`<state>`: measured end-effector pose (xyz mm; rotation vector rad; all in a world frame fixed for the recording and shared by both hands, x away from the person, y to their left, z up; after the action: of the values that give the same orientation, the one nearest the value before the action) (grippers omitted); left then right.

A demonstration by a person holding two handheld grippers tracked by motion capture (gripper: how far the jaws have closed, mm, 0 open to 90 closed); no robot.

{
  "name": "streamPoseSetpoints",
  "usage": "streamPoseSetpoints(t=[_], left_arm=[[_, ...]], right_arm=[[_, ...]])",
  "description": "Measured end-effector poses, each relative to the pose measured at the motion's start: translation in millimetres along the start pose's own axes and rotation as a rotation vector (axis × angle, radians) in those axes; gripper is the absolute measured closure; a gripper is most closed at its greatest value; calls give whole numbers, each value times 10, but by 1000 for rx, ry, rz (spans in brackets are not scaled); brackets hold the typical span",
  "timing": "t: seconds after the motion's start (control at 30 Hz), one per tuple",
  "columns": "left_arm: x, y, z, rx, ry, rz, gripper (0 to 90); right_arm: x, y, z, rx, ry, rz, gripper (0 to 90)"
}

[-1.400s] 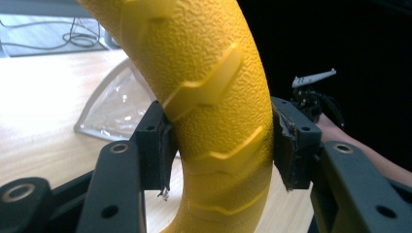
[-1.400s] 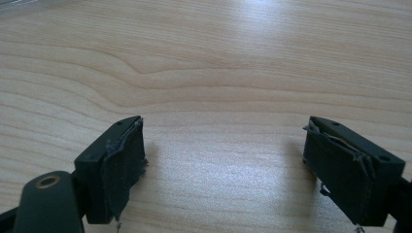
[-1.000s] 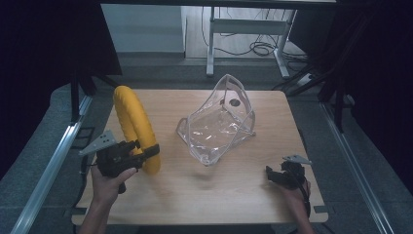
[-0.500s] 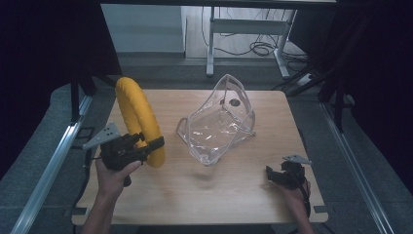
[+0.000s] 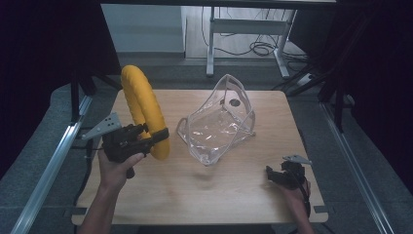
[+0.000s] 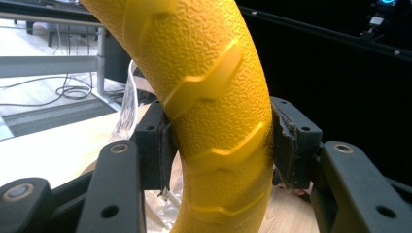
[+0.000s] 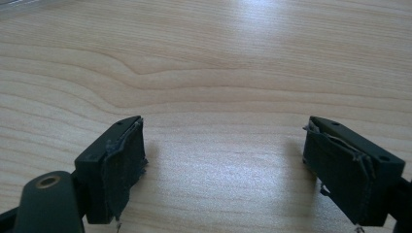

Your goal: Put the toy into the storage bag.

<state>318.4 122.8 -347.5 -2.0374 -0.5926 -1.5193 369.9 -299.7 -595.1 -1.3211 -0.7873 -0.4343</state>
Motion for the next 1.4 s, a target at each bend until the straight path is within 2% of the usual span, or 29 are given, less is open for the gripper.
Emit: streamPoseSetpoints(t=[0.2,0.67,0.9,1.03,1.27,1.4], left_arm=[[120,23,-45,-15,21,-13,480],[412,238,-257,-74,53,-36,480],[540,338,-381,-103,77,-39,480],[600,398,-441,-119,71,-40,480],[690,459,-571,-143,104,-37,480],[739,525,-692,-174,120,-28,480]], right_arm=[[1,1,-4,-2,0,0,152],[3,3,-11,-6,2,0,152],[5,3,-10,-7,8,0,152],[4,3,-11,-6,6,1,152],[7,4,-16,-6,2,-1,152],[4,3,-12,-5,6,1,152]])
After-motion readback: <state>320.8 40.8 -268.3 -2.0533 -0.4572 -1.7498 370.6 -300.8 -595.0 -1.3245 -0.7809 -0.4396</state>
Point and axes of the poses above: each handheld gripper's, and its own axes: y roughly forward along the jaws, x roughly out of its top, z roughly to its left, the point moved 8 cm from there along y, roughly forward along the jaws, and after that the axes turned 4 degrees about x, right-handed, at the moved point
